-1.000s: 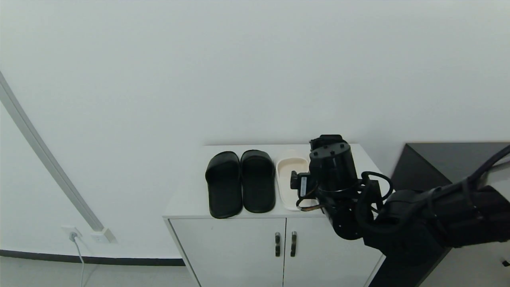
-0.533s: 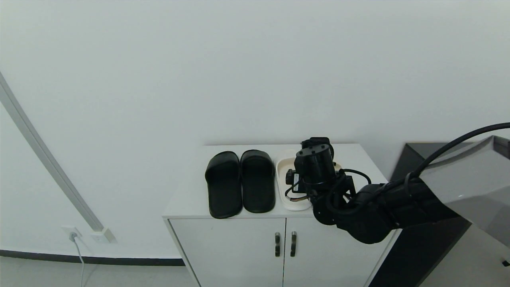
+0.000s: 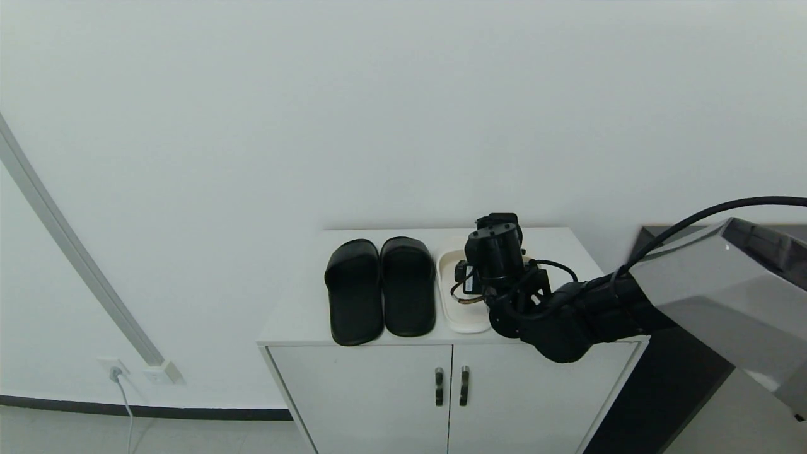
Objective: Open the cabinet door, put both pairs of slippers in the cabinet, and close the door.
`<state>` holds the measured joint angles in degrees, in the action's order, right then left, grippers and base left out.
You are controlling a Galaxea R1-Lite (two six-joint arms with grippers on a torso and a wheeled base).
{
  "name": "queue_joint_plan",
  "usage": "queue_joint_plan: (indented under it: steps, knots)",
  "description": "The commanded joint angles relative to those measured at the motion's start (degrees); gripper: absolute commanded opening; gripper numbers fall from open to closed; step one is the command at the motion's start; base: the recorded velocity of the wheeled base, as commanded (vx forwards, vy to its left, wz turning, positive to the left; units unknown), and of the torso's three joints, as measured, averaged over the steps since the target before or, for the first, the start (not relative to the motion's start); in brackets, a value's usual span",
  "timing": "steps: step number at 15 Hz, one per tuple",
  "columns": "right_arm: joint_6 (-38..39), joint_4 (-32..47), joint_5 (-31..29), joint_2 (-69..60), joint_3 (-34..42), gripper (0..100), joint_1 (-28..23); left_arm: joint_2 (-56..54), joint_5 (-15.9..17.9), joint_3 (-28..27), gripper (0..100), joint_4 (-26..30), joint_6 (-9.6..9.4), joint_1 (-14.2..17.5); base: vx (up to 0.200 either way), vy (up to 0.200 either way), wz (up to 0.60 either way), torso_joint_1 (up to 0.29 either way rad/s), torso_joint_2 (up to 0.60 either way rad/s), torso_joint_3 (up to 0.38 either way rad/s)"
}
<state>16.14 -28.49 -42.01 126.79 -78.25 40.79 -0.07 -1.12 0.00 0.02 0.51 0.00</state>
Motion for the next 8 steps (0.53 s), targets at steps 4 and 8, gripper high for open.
queue_joint_plan:
  steps: [4,8]
  knots:
    - [-0.2,0.0,0.2,2.8,-3.6,100,-1.0,0.1,0.0,0.0,0,0.0,0.02,0.0,0.000,0.000,0.00,0.000,0.00,0.000]
    - [-0.8,-0.3,0.3,3.3,-3.9,0,-1.0,0.1,0.0,0.0,0,0.0,0.02,0.0,0.000,0.000,0.00,0.000,0.00,0.000]
